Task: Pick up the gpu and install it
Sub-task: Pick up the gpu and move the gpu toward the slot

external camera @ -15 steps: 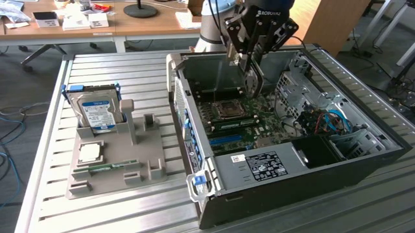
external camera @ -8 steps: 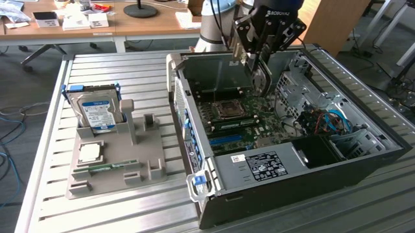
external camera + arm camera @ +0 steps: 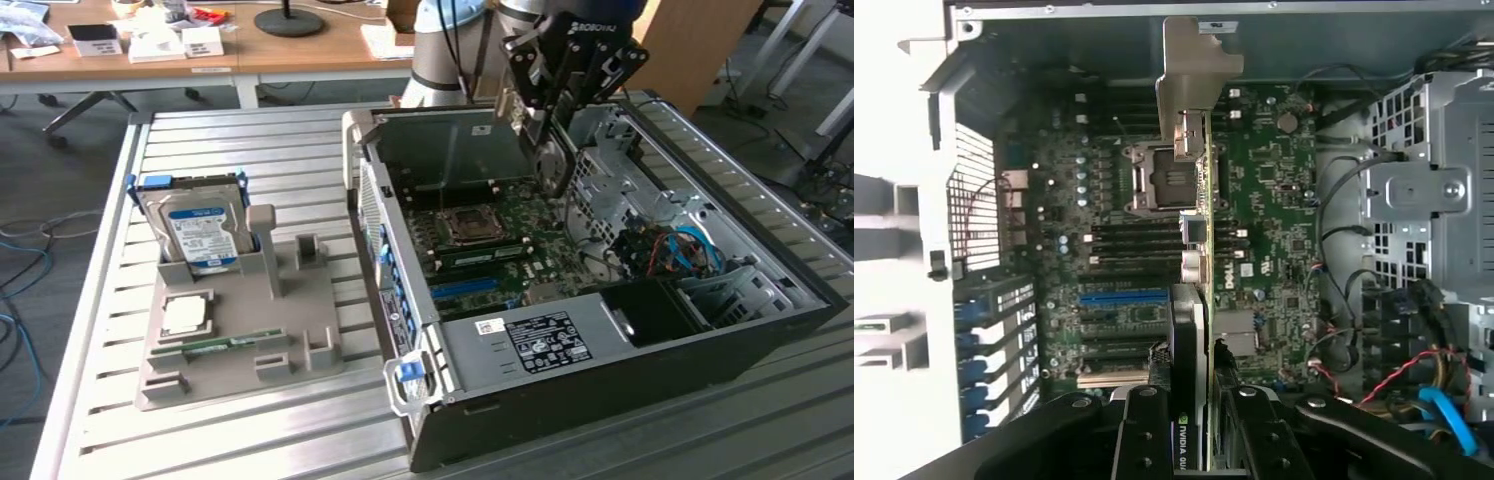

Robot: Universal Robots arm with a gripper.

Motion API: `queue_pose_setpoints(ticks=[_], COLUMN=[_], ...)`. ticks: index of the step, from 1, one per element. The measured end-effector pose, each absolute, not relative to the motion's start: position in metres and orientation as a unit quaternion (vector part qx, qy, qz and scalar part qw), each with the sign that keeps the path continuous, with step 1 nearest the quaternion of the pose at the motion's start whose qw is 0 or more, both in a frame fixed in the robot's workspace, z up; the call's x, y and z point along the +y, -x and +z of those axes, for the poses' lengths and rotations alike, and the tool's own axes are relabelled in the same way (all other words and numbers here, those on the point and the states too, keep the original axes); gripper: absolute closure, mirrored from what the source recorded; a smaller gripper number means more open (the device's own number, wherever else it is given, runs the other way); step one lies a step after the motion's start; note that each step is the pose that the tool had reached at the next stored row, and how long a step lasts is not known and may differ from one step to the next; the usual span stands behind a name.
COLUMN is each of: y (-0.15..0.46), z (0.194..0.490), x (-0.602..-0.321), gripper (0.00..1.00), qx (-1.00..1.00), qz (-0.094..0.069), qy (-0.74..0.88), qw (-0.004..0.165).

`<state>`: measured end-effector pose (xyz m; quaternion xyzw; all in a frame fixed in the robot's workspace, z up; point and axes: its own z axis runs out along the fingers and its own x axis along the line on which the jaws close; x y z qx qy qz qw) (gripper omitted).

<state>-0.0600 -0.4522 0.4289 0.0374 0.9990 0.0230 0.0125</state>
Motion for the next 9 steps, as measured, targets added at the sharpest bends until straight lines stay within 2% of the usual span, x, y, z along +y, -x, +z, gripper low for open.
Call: queue_pose_setpoints(ticks=[9], y=[0.04], z=[0.429], x=[-0.452], gripper=[0.73], qx=[0.999], qz=[0.023], qy=[-0.037], qw=[0.012])
